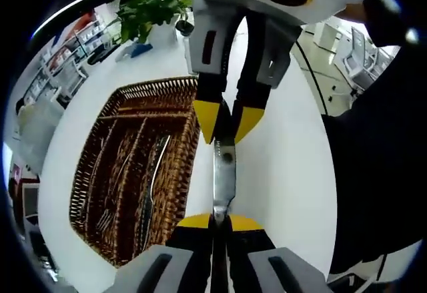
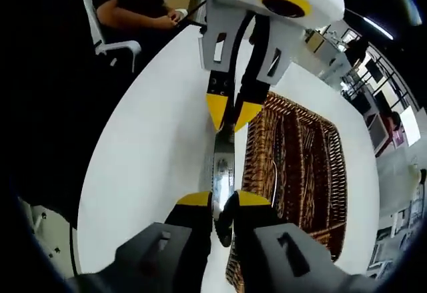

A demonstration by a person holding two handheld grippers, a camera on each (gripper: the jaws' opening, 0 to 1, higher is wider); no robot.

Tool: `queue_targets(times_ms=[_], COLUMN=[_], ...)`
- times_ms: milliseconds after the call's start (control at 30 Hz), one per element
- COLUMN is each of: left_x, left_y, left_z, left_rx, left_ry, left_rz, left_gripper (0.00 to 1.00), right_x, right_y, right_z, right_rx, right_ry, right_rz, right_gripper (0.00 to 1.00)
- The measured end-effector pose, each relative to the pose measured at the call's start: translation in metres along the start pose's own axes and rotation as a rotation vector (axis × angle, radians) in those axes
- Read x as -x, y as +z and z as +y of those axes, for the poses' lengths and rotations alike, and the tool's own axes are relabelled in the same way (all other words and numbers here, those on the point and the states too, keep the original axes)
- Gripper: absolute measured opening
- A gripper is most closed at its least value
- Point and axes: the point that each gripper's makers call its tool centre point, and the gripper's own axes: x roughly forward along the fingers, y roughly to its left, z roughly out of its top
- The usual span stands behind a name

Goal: Arrange the knives, forks, and spoons in their matching storage slots by inserting each utensil handle-first until every utensil is classified and aligned in the correct compartment

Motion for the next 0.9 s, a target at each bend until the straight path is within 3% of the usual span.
queue_targets(times_ms=[400,900], left_x=[0.001,-0.014], left_y=[0.005,-0.001], left_z=[0.041,0.07], left_rx=[-0.022,-0.044], left_ry=[0.001,0.014], left_rz=[0.028,0.057], left_gripper=[0.06,0.06], right_x=[0.002,-0.005], right_y=[-0.006,-0.013], right_z=[-0.037,-0.062], right_rx=[0.002,0.011], right_ry=[-0.048,-0.071], right_rz=[0.027,0.075], right_gripper=[0.1,0.1])
